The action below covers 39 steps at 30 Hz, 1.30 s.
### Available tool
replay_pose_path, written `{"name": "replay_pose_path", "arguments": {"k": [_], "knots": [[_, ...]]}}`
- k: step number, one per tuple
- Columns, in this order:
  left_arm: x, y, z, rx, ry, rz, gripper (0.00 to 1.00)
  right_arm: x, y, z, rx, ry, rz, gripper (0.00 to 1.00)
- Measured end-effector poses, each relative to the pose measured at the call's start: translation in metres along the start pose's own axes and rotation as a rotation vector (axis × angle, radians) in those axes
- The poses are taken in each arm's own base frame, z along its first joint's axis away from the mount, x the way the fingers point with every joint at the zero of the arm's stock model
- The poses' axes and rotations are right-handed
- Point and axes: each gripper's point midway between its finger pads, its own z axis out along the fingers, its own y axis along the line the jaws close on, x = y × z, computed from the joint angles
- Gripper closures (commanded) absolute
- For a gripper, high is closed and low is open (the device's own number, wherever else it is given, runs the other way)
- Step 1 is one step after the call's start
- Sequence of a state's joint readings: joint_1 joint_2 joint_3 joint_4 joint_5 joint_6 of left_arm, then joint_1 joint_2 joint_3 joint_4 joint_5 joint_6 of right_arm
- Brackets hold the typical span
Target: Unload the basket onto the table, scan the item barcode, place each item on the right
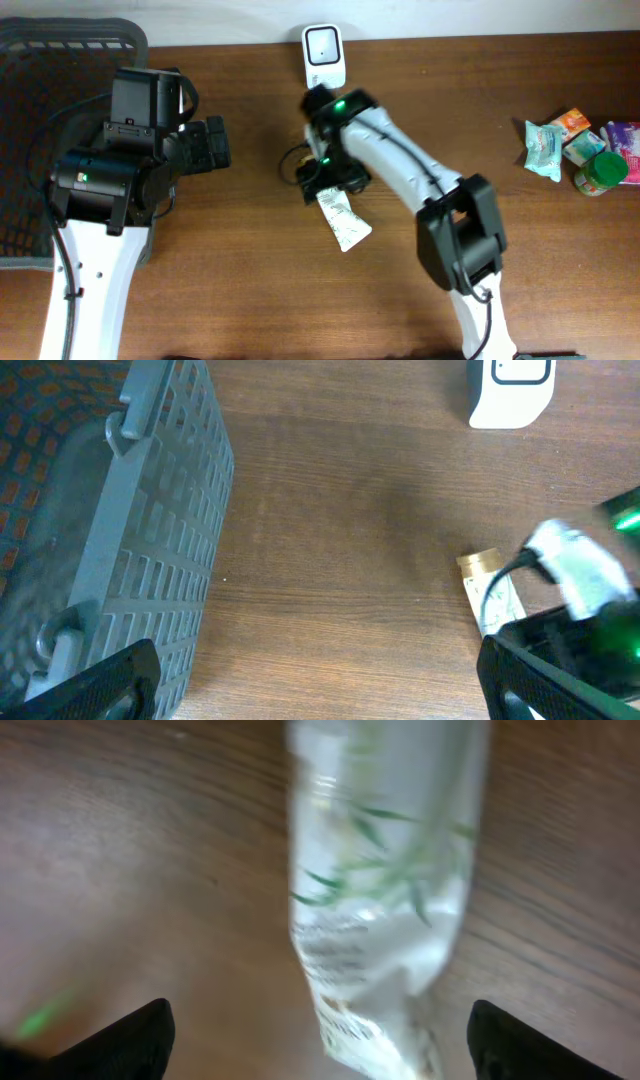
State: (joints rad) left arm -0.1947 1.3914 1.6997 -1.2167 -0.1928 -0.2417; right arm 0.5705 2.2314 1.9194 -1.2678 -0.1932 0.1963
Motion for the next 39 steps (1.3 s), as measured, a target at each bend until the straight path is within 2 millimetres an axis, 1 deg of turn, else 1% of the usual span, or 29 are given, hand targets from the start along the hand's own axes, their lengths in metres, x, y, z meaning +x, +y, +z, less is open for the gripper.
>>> {"name": "replay_pose_path", "arguments": {"k": [1,2,5,6,11,13,14,18,22,24,25,27,30,32,33,35,36,37,38,39], "knots": [[0.0,0.0,0.0,0.0,0.001,0.0,0.01,0.0,0.005,0.004,0.033,-0.011,-0.015,0.12],[0.0,0.0,0.0,0.0,0.0,0.0,0.01,0.0,0.007,0.007,0.068,-0.017,-0.023,0.19],[0.0,0.0,0.0,0.0,0.0,0.0,0.01,0.001,0.001,0.016,0.17,-0.039,-0.004,0.5],[0.0,0.0,0.0,0.0,0.0,0.0,0.01,0.0,-0.003,0.018,0.19,-0.046,0.013,0.52],[0.0,0.0,0.0,0.0,0.0,0.0,0.01,-0.005,-0.017,0.036,0.246,-0.092,0.053,0.52],[0.0,0.0,0.0,0.0,0.0,0.0,0.01,-0.007,-0.02,0.04,0.256,-0.106,0.059,0.63],[0.0,0.0,0.0,0.0,0.0,0.0,0.01,-0.008,-0.022,0.041,0.261,-0.111,0.062,0.66],[0.0,0.0,0.0,0.0,0.0,0.0,0.01,-0.009,-0.026,0.04,0.273,-0.123,0.07,0.75],[0.0,0.0,0.0,0.0,0.0,0.0,0.01,-0.012,-0.036,0.036,0.211,-0.116,0.118,0.79],[0.0,0.0,0.0,0.0,0.0,0.0,0.01,-0.014,-0.046,0.033,0.149,-0.106,0.162,0.79],[0.0,0.0,0.0,0.0,0.0,0.0,0.01,-0.016,-0.055,0.03,0.106,-0.101,0.193,0.79],[0.0,0.0,0.0,0.0,0.0,0.0,0.01,-0.019,-0.073,0.025,0.032,-0.095,0.246,0.54],[0.0,0.0,0.0,0.0,0.0,0.0,0.01,-0.017,-0.105,0.019,-0.028,-0.086,0.329,0.48],[0.0,0.0,0.0,0.0,0.0,0.0,0.01,-0.014,-0.118,0.016,-0.042,-0.075,0.365,0.48],[0.0,0.0,0.0,0.0,0.0,0.0,0.01,-0.013,-0.12,0.016,-0.048,-0.071,0.371,0.48],[0.0,0.0,0.0,0.0,0.0,0.0,0.01,-0.012,-0.116,0.016,-0.056,-0.068,0.362,0.49],[0.0,0.0,0.0,0.0,0.0,0.0,0.01,-0.013,-0.114,0.016,-0.058,-0.067,0.357,0.53],[0.0,0.0,0.0,0.0,0.0,0.0,0.01,-0.013,-0.111,0.017,-0.058,-0.065,0.349,0.63],[0.0,0.0,0.0,0.0,0.0,0.0,0.01,-0.012,-0.109,0.017,-0.058,-0.064,0.345,0.79],[0.0,0.0,0.0,0.0,0.0,0.0,0.01,-0.012,-0.107,0.018,-0.052,-0.064,0.333,0.92]]}}
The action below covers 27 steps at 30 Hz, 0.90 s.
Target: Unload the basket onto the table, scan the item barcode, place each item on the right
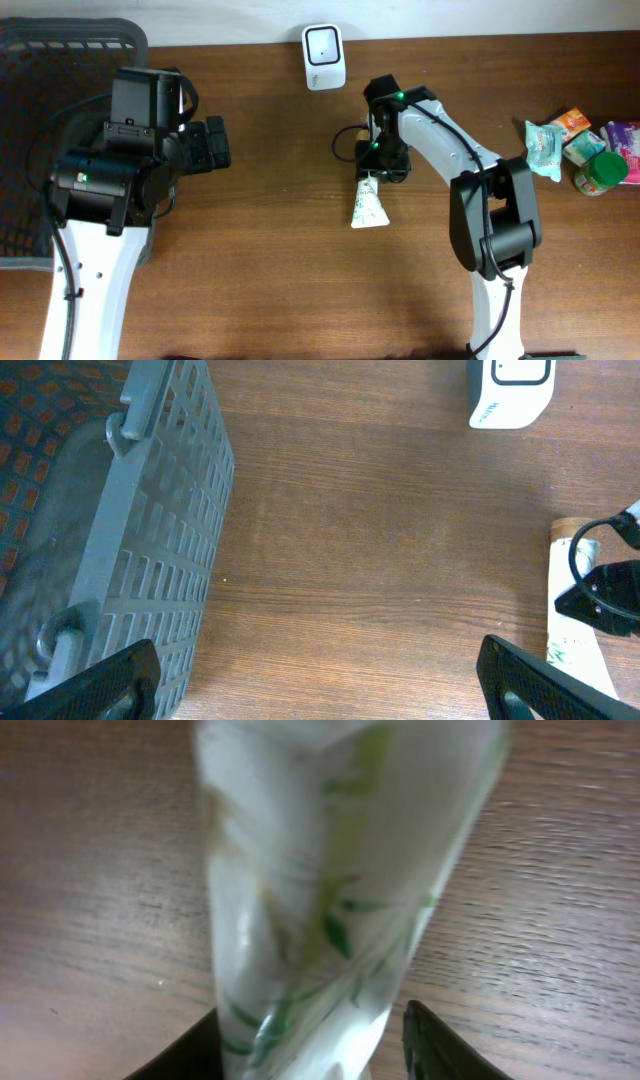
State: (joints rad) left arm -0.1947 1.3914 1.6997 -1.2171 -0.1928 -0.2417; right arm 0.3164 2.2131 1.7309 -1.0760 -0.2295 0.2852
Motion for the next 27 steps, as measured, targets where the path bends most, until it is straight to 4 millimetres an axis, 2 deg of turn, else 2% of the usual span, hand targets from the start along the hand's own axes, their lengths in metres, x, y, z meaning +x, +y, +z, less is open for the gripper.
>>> {"name": "replay_pose_path", "arguments": {"k": [1,7,11,13,14,18,23,27], "knots": [[0.0,0.0,0.0,0.0,0.0,0.0,0.01,0.0,0.001,0.001,0.004,-0.001,0.003,0.96],[0.0,0.0,0.0,0.0,0.0,0.0,0.01,-0.003,0.004,-0.003,0.031,-0.027,-0.002,0.96],[0.0,0.0,0.0,0.0,0.0,0.0,0.01,-0.02,0.015,-0.014,0.024,-0.083,-0.024,0.96],[0.0,0.0,0.0,0.0,0.0,0.0,0.01,-0.043,0.026,-0.026,-0.002,-0.165,-0.046,0.96],[0.0,0.0,0.0,0.0,0.0,0.0,0.01,-0.064,0.036,-0.04,-0.026,-0.249,-0.066,0.96],[0.0,0.0,0.0,0.0,0.0,0.0,0.01,-0.125,0.065,-0.086,-0.102,-0.53,-0.142,0.96],[0.0,0.0,0.0,0.0,0.0,0.0,0.01,-0.179,0.089,-0.134,-0.166,-0.831,-0.194,0.96],[0.0,0.0,0.0,0.0,0.0,0.0,0.01,-0.207,0.095,-0.168,-0.167,-1.025,-0.194,0.96]]}}
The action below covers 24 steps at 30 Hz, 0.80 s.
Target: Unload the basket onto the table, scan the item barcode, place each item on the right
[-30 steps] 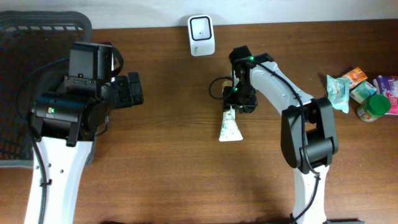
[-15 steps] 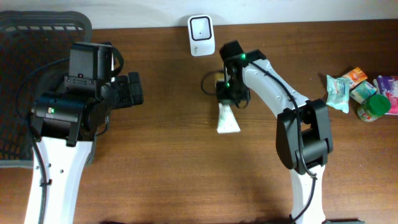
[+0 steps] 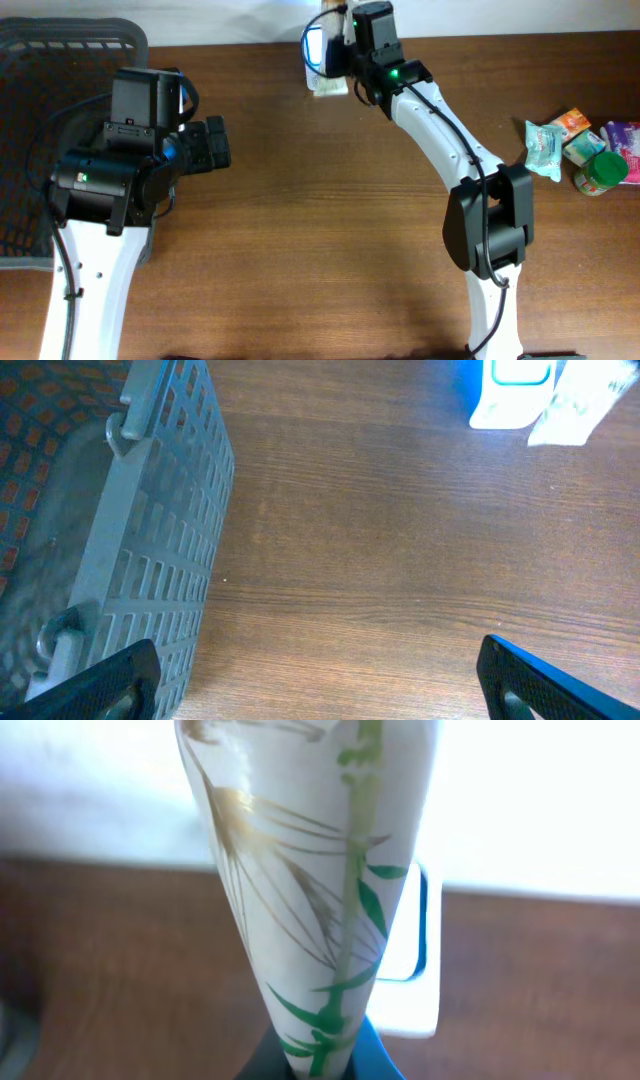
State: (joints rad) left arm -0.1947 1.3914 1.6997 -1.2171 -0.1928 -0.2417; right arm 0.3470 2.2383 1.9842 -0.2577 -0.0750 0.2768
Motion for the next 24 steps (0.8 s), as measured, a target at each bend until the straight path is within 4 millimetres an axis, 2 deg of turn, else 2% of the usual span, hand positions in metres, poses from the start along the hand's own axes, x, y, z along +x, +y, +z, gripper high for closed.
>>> {"name": "replay_pose_path", "arguments": {"k": [3,5,9,12,16,20,22,24], "knots": [[0.0,0.0,0.0,0.0,0.0,0.0,0.01,-0.011,-0.005,0.011,0.022,-0.083,-0.004,0.96],[0.0,0.0,0.0,0.0,0.0,0.0,0.01,-0.012,-0.009,0.021,0.027,-0.114,-0.005,0.96],[0.0,0.0,0.0,0.0,0.0,0.0,0.01,0.005,-0.017,0.043,0.039,-0.118,-0.005,0.96],[0.0,0.0,0.0,0.0,0.0,0.0,0.01,0.014,-0.021,0.05,0.048,-0.106,-0.003,0.96],[0.0,0.0,0.0,0.0,0.0,0.0,0.01,0.013,-0.023,0.049,0.051,-0.105,-0.003,0.96],[0.0,0.0,0.0,0.0,0.0,0.0,0.01,0.026,-0.037,0.045,0.085,-0.033,0.009,0.96],[0.0,0.0,0.0,0.0,0.0,0.0,0.01,0.024,-0.053,0.032,0.118,0.008,0.023,0.96],[0.0,0.0,0.0,0.0,0.0,0.0,0.01,0.016,-0.078,0.005,0.17,0.059,0.052,0.96]]}}
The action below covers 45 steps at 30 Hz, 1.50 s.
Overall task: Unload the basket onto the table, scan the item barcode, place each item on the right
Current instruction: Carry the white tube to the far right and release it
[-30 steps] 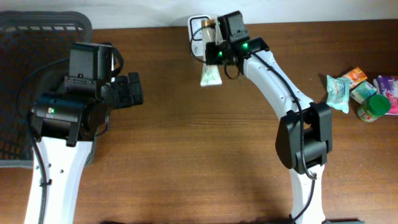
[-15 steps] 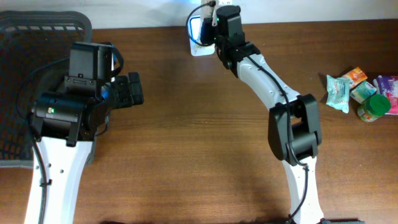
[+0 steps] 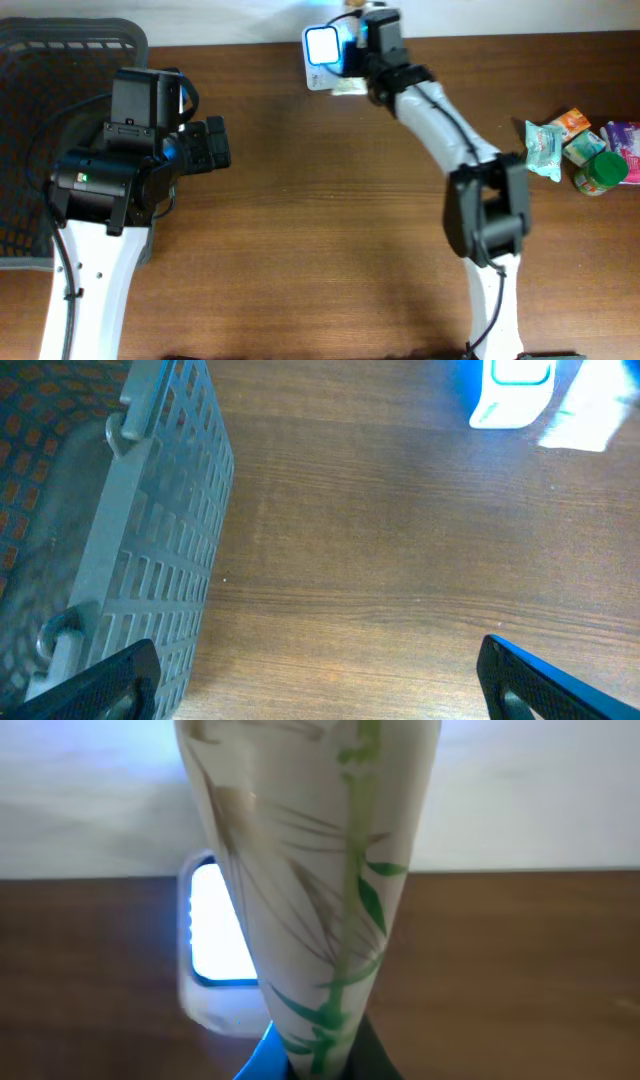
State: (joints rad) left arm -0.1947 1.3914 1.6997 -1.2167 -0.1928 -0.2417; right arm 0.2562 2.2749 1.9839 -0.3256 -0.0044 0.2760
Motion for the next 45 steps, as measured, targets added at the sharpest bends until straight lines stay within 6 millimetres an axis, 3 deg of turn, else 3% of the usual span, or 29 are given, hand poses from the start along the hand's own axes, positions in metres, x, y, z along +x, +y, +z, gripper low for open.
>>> {"name": "replay_pose_path", "arguments": {"k": [3,6,12,17,20,25,29,38,39,40,41,45], "knots": [[0.0,0.0,0.0,0.0,-0.001,0.0,0.01,-0.012,-0.055,-0.042,0.095,0.068,0.057,0.96],[0.0,0.0,0.0,0.0,0.0,0.0,0.01,-0.007,-0.129,-0.092,0.237,0.173,0.145,0.96],[0.0,0.0,0.0,0.0,0.0,0.0,0.01,0.057,-0.267,-0.164,0.61,0.434,0.294,0.96],[0.0,0.0,0.0,0.0,0.0,0.0,0.01,0.077,-0.337,-0.2,0.753,0.476,0.364,0.95],[0.0,0.0,0.0,0.0,0.0,0.0,0.01,0.079,-0.373,-0.213,0.797,0.442,0.414,0.91],[0.0,0.0,0.0,0.0,0.0,0.0,0.01,0.08,-0.392,-0.21,0.813,0.413,0.427,0.83],[0.0,0.0,0.0,0.0,0.0,0.0,0.01,0.08,-0.392,-0.209,0.81,0.415,0.416,0.72],[0.0,0.0,0.0,0.0,0.0,0.0,0.01,0.102,-0.381,-0.219,0.805,0.531,0.429,0.69],[0.0,0.0,0.0,0.0,0.0,0.0,0.01,0.106,-0.378,-0.223,0.807,0.547,0.444,0.66],[0.0,0.0,0.0,0.0,0.0,0.0,0.01,0.107,-0.373,-0.228,0.805,0.558,0.464,0.46],[0.0,0.0,0.0,0.0,0.0,0.0,0.01,0.105,-0.369,-0.233,0.801,0.551,0.48,0.01],[0.0,0.0,0.0,0.0,0.0,0.0,0.01,0.078,-0.338,-0.268,0.752,0.473,0.542,0.01]]}}
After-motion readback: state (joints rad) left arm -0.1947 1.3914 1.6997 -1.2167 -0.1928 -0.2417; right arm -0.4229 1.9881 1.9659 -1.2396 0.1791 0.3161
